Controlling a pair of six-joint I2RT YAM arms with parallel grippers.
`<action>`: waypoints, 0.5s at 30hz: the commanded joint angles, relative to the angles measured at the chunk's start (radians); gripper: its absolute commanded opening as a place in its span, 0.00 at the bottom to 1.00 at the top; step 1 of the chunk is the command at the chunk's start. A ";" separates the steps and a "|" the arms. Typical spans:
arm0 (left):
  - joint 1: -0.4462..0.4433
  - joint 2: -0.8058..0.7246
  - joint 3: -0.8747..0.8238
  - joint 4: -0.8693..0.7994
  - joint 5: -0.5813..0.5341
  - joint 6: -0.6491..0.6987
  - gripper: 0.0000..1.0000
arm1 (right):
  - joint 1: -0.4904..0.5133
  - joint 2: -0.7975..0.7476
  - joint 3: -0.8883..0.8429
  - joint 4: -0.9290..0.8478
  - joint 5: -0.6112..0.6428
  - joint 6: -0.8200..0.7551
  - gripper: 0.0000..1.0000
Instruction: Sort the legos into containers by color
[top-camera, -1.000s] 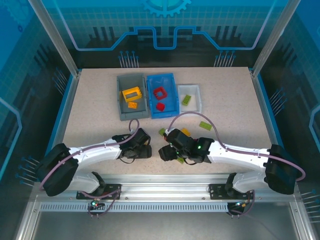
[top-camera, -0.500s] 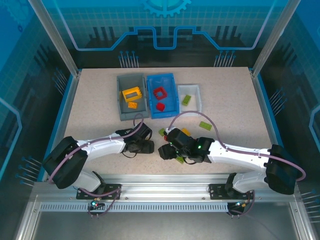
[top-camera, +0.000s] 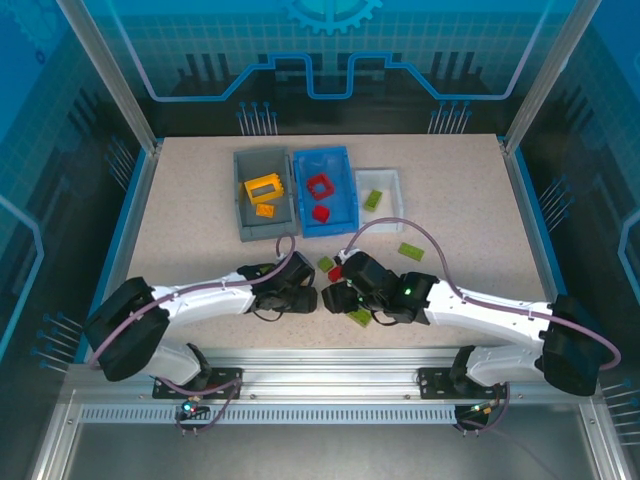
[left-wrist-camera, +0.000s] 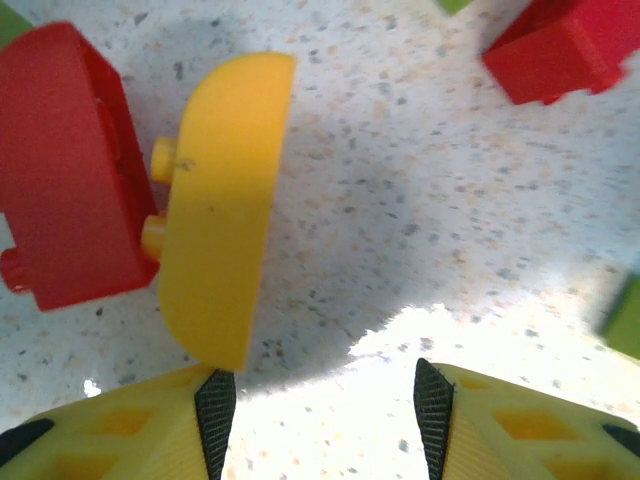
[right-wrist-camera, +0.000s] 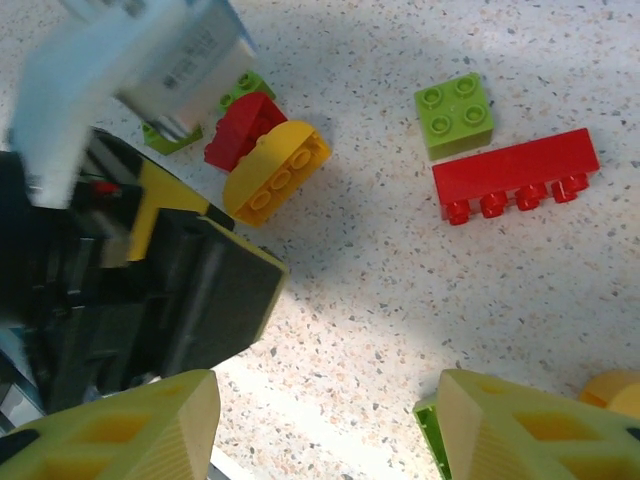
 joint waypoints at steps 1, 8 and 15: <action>-0.015 -0.074 0.129 -0.140 -0.066 0.010 0.54 | -0.023 -0.051 -0.028 -0.013 0.026 0.017 0.60; 0.070 0.039 0.283 -0.202 -0.039 0.166 0.63 | -0.068 -0.143 -0.093 0.038 0.016 0.045 0.61; 0.178 0.245 0.388 -0.165 0.023 0.241 0.65 | -0.088 -0.166 -0.097 0.025 0.003 0.050 0.61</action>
